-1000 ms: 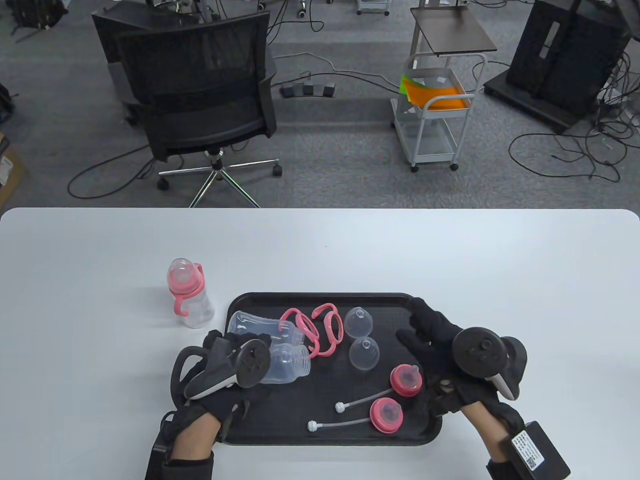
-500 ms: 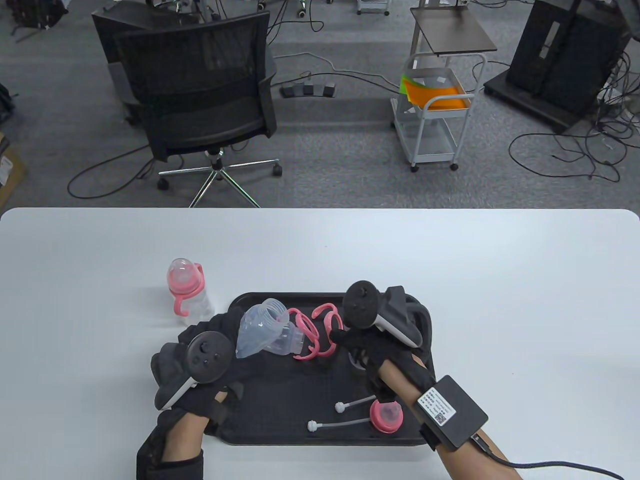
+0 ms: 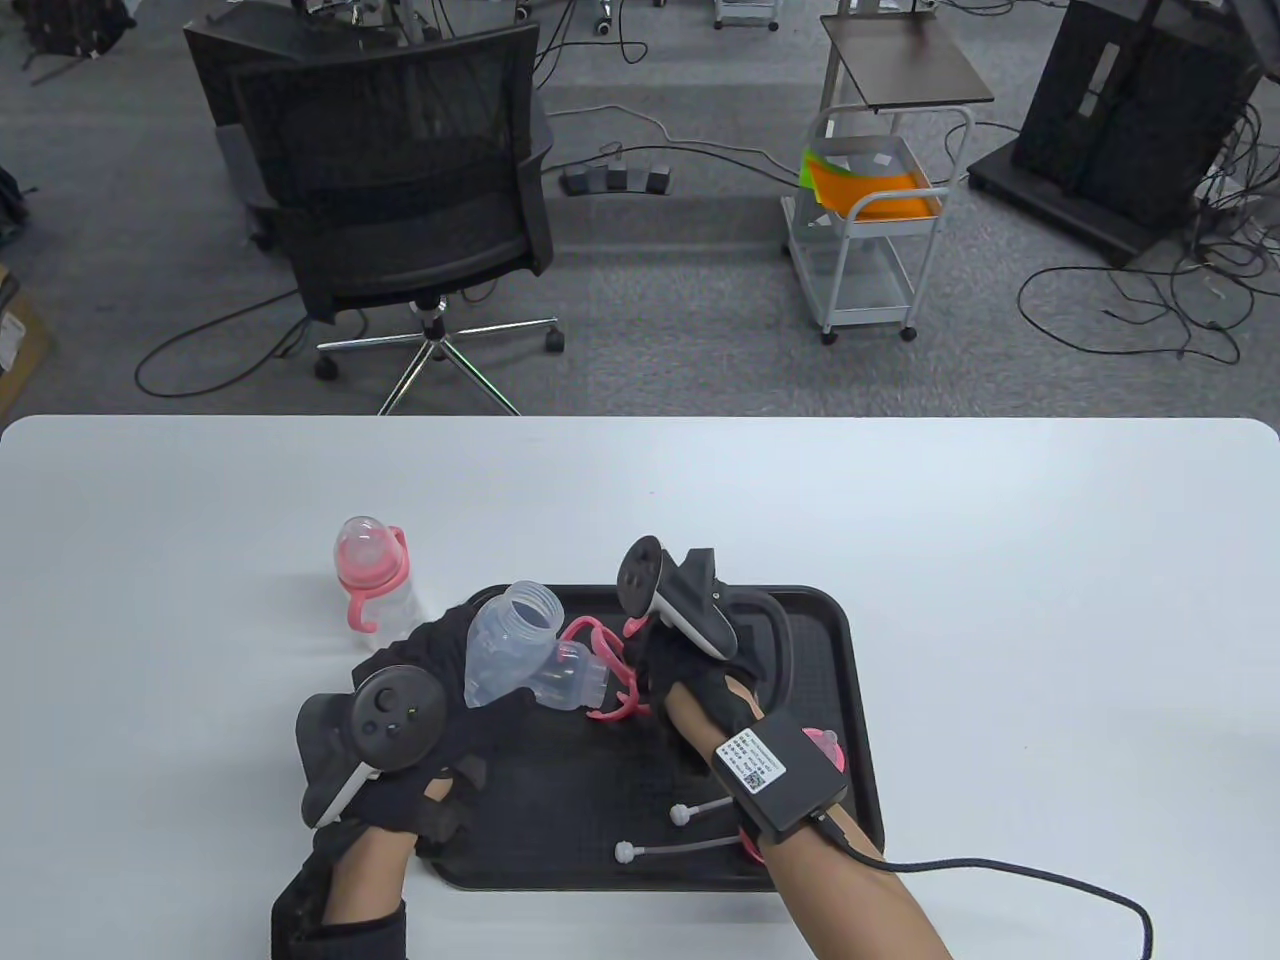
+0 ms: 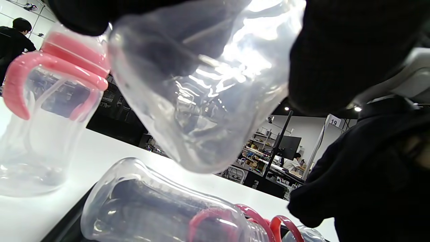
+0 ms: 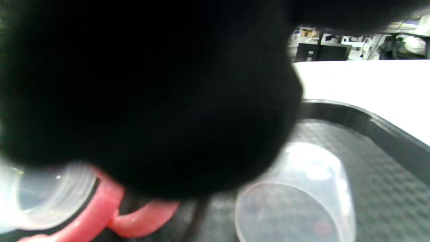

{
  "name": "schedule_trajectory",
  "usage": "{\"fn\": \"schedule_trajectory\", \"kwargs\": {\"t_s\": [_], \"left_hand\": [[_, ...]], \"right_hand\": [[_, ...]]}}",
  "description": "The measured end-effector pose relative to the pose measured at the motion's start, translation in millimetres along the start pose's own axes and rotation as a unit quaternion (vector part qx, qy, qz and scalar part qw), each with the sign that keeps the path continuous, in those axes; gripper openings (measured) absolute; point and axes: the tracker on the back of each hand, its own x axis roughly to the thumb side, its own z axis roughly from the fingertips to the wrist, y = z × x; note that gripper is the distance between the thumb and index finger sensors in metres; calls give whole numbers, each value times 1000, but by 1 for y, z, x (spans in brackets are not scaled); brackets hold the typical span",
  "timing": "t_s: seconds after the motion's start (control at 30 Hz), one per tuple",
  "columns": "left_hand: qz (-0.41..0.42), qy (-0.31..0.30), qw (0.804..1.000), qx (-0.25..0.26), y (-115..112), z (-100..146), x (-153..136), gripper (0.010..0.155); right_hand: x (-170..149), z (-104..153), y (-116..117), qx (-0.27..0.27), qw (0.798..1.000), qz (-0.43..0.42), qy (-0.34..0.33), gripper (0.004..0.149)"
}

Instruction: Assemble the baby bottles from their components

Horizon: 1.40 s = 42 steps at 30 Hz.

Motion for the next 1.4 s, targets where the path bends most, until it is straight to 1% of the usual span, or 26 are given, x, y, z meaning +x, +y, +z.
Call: {"fn": "schedule_trajectory", "kwargs": {"t_s": [0.03,0.2,0.33,0.47,0.63,0.8,0.83,0.93,1.03,1.2,1.3,1.4], "left_hand": [[-1,2,1000,-3,0,0,0,100],[-4,4,1000,-6,0,0,0,100],[-10,2,1000,-10,-1,0,2,100],[-14,0,1000,-14,-2,0,2,100],[-18,0,1000,-20,-3,-1,3,100],[-19,-2,1000,-21,-4,-1,3,100],[-19,-2,1000,-20,-4,-1,3,100],[-19,-2,1000,-16,-3,-1,3,100],[-13,-2,1000,-9,-1,0,3,100],[-6,-11,1000,-1,-1,0,4,100],[10,-22,1000,1,0,1,4,99],[37,-40,999,-1,1,1,6,99]], "right_hand": [[1,-2,3,1,1000,3,8,62],[5,-10,12,4,999,24,36,61],[6,-14,17,7,999,26,41,59],[5,-17,20,6,999,29,44,54],[4,-11,14,7,999,22,29,51],[10,-2,6,-22,998,52,8,50],[12,2,4,-35,998,61,4,50],[13,11,-3,-50,996,76,-3,50],[5,27,-21,-77,993,83,-18,50],[-24,60,-57,-128,990,33,-57,49],[-40,78,-72,-156,985,-1,-79,50],[-58,98,-87,-194,975,-49,-100,50]]}}
